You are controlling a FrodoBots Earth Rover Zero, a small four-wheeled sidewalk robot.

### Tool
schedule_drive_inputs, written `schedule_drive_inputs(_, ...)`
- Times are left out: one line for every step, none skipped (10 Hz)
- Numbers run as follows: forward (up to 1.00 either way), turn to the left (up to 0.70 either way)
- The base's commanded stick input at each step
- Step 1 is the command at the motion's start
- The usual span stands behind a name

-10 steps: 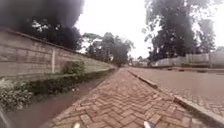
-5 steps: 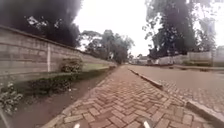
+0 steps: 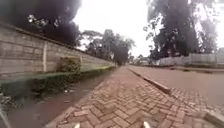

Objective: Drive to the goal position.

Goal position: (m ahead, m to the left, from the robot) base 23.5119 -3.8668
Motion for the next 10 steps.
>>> schedule_drive_inputs(0.7,-0.2)
schedule_drive_inputs(0.7,-0.2)
schedule_drive_inputs(0.7,-0.21)
schedule_drive_inputs(0.7,-0.08)
schedule_drive_inputs(0.7,0.06)
schedule_drive_inputs(0.7,0.08)
schedule_drive_inputs(0.7,0.07)
schedule_drive_inputs(0.7,0.07)
schedule_drive_inputs(0.7,0.06)
schedule_drive_inputs(0.7,0.05)
